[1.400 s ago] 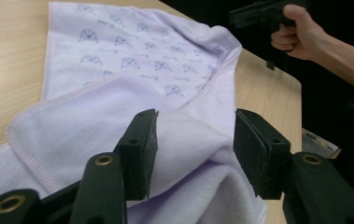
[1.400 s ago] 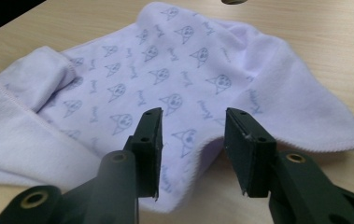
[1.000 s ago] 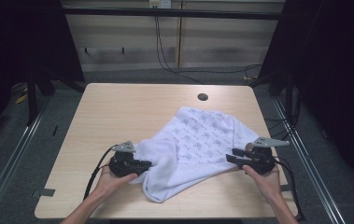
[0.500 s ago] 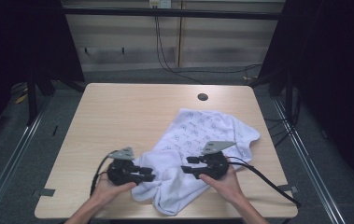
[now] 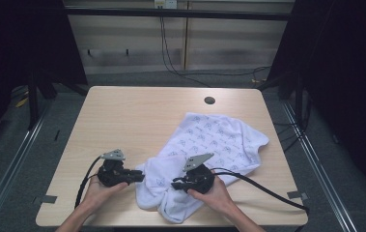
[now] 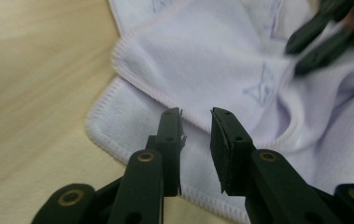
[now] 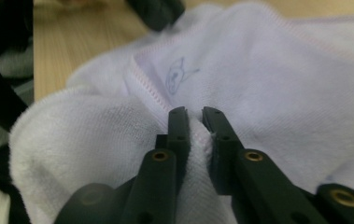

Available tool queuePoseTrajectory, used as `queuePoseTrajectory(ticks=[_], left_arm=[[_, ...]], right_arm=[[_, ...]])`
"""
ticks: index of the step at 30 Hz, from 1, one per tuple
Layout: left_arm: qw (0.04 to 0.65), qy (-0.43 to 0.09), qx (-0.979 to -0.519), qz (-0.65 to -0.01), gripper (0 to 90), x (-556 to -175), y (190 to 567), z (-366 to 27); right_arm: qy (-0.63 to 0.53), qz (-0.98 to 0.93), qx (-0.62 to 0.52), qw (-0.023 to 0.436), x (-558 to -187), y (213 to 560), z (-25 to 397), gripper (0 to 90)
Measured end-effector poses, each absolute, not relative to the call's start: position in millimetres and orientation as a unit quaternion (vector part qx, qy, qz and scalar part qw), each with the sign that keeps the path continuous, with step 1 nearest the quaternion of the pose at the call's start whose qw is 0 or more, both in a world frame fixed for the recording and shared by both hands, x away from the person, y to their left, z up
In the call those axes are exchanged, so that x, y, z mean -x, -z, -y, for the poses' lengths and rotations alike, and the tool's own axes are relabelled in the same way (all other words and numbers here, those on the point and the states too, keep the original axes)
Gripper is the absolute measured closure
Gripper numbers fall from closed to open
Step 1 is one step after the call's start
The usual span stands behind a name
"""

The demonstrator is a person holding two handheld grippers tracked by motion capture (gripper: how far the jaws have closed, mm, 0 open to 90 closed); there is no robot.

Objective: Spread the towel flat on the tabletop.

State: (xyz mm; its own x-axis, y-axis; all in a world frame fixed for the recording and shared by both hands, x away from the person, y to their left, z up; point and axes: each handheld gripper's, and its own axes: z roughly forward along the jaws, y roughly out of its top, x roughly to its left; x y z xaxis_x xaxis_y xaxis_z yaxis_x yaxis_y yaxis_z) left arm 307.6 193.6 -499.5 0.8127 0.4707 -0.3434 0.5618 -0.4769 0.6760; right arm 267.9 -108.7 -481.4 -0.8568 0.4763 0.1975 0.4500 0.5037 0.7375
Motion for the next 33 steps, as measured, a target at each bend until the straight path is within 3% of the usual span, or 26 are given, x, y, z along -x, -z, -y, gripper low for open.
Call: queuePoseTrajectory(ticks=[8, 14, 17, 21, 26, 33], left_arm=[[0.393, 0.015, -0.876, -0.281, 85.8, -305, 500, -185], [0.384, 0.005, -0.88, -0.28, 85.8, -305, 498, -181], [0.386, 0.014, -0.877, -0.285, 84.0, -306, 498, -182], [0.388, 0.02, -0.878, -0.281, 78.6, -303, 498, -181], [0.393, 0.04, -0.874, -0.284, 74.9, -303, 497, -182], [0.446, 0.011, -0.835, -0.322, 71.3, -327, 482, -201]], right_arm=[[-0.448, -0.828, -0.328, 0.075, -250, 458, 174, 82.5], [-0.448, -0.794, -0.4, 0.099, -230, 462, 240, 80.2], [-0.435, -0.784, -0.432, 0.098, -218, 470, 264, 71.9], [-0.42, -0.779, -0.451, 0.117, -200, 471, 284, 58.6], [-0.445, -0.756, -0.46, 0.138, -192, 460, 295, 53.4], [-0.451, -0.765, -0.436, 0.146, -247, 452, 271, 53.7]])
